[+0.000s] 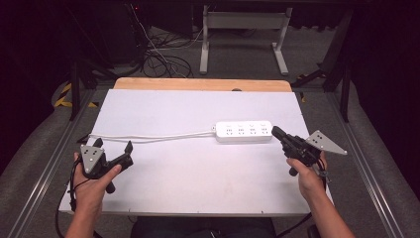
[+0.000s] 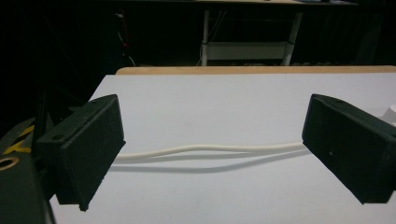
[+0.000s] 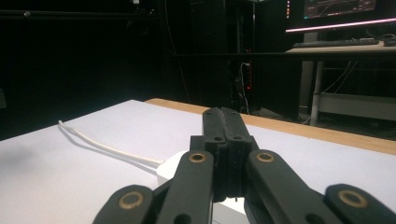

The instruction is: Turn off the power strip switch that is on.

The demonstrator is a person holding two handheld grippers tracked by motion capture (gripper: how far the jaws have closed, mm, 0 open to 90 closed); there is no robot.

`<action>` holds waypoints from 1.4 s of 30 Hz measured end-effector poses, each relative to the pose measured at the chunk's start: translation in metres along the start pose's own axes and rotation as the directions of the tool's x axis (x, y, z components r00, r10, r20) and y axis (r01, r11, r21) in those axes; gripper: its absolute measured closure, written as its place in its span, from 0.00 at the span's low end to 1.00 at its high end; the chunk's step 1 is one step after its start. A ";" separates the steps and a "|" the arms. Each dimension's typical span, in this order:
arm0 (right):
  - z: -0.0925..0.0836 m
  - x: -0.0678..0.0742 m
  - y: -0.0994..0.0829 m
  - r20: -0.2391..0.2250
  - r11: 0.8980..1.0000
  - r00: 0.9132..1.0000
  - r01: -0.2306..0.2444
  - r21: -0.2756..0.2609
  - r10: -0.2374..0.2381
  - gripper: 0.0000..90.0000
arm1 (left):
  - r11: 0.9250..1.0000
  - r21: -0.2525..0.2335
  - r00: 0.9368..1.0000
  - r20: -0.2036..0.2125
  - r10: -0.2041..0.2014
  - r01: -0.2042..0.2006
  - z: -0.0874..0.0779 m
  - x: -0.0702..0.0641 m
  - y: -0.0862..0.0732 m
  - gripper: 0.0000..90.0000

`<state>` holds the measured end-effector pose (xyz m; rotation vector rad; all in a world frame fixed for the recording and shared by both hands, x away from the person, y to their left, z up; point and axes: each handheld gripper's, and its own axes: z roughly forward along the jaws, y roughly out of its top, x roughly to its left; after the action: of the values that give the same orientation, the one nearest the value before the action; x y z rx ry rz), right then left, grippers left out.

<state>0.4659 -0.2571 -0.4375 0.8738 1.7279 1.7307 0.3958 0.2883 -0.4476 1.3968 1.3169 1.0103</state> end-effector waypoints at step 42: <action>0.008 0.008 -0.001 0.025 0.999 1.000 -0.002 0.040 0.001 0.04 | 1.000 -0.008 1.000 0.015 -0.004 0.004 -0.003 0.000 0.000 0.05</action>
<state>0.4673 -0.2457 -0.4378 0.9106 1.7514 1.6850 0.3925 0.2888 -0.4469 1.3925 1.3032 0.9993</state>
